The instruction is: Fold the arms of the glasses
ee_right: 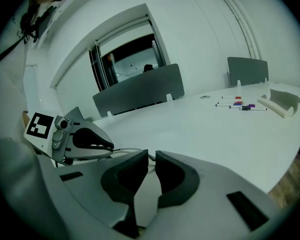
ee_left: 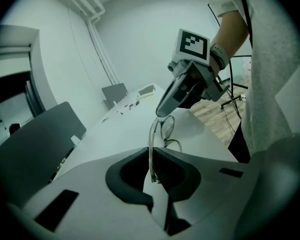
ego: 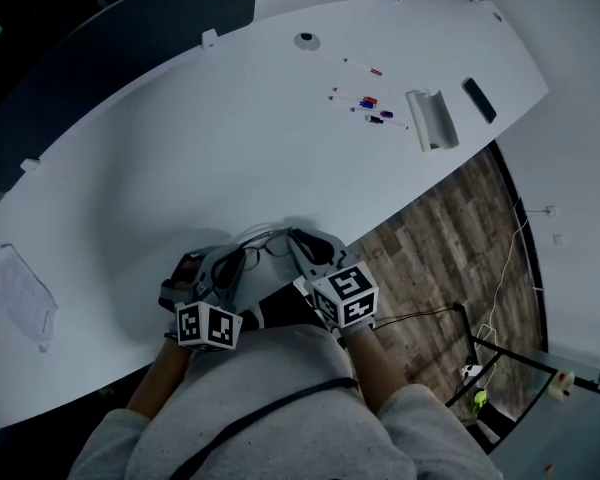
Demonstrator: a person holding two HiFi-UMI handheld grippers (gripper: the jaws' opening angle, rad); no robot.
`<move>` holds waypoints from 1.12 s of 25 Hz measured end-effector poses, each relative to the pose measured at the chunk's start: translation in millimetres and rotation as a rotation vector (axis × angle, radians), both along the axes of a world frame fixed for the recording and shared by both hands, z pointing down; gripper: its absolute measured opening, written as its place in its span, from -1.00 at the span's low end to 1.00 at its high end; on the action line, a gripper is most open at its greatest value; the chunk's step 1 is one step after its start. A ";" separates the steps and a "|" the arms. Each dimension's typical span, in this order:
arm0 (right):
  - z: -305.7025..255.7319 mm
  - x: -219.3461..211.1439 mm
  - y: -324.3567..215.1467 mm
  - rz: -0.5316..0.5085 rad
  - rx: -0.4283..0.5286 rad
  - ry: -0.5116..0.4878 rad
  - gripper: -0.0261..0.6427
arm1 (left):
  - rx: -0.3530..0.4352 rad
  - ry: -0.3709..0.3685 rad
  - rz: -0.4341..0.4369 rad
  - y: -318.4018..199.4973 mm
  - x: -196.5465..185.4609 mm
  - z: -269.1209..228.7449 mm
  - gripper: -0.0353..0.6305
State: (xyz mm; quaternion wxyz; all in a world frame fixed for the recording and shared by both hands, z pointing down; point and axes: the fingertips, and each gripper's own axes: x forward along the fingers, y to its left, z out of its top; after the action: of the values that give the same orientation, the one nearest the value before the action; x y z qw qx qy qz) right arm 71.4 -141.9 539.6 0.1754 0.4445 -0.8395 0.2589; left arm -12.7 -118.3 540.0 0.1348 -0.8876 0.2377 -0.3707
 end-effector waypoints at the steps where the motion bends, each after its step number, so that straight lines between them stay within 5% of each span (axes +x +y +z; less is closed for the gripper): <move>1: 0.8 0.4 1.7 0.000 0.002 0.008 -0.76 | 0.021 -0.018 0.008 0.9 1.0 0.5 -0.79; 5: 6.6 1.8 10.0 -0.004 0.009 0.054 -0.76 | 0.079 -0.066 0.031 6.6 3.6 3.5 -0.81; 17: 15.1 -1.6 24.3 0.003 0.014 0.095 -0.75 | 0.074 -0.088 0.041 14.9 1.6 9.4 -0.80; 28: 13.9 -3.1 25.1 0.014 0.020 0.116 -0.75 | -0.062 0.114 -0.047 18.2 -9.6 1.6 -0.71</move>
State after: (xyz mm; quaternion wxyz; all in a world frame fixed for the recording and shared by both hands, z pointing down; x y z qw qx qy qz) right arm 68.3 -116.8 553.5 0.2173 0.4662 -0.8274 0.2256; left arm -22.3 -100.0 541.5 0.0847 -0.9053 0.2541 -0.3297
